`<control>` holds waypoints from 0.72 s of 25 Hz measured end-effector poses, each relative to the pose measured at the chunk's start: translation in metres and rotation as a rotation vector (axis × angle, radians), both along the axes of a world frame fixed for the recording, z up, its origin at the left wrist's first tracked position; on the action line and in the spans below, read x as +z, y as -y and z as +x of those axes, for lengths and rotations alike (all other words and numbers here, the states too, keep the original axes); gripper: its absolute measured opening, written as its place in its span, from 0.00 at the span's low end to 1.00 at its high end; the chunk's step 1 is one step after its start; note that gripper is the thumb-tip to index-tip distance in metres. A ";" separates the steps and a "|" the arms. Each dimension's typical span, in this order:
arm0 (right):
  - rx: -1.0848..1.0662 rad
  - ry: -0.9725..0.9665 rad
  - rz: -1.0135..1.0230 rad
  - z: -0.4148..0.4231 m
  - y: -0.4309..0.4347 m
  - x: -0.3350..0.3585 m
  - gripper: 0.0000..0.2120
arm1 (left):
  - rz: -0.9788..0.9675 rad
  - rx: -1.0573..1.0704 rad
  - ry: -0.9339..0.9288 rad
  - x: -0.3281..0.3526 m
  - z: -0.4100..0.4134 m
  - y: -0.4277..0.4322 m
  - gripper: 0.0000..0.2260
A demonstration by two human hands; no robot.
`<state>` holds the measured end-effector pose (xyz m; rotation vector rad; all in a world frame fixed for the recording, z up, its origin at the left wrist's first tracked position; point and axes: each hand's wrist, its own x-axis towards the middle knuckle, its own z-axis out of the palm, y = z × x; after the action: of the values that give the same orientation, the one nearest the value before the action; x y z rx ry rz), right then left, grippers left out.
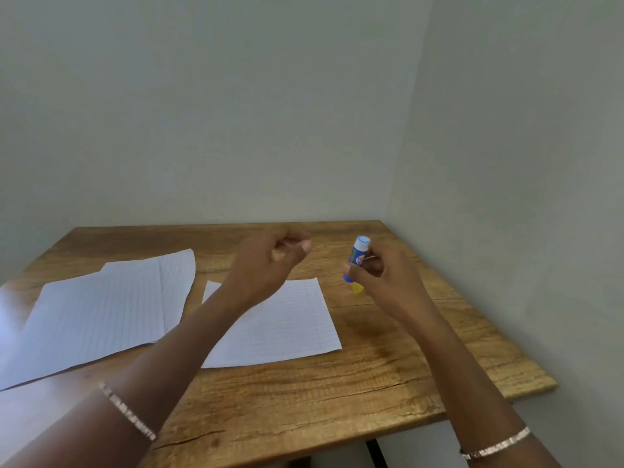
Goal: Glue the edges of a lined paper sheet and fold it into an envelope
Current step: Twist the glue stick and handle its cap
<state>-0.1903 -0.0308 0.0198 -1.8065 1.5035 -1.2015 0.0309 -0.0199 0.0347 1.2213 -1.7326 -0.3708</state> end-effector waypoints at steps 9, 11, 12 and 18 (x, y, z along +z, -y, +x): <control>0.580 0.350 0.274 0.046 0.034 0.001 0.10 | 0.324 -0.320 -0.565 -0.016 -0.003 0.030 0.16; 0.662 0.502 0.397 0.047 0.037 -0.006 0.13 | 0.331 -0.293 -0.611 -0.018 0.004 0.033 0.18; 0.703 0.560 0.453 0.047 0.038 -0.009 0.15 | 0.334 -0.288 -0.635 -0.019 0.006 0.034 0.19; 0.664 0.722 0.460 0.050 0.036 -0.015 0.19 | 0.355 -0.201 -0.740 -0.018 0.012 0.032 0.22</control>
<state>-0.1401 -0.0671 0.0051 -1.2008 0.6147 -0.9101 0.0432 -0.0517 0.0162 0.9644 -1.1613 -1.1335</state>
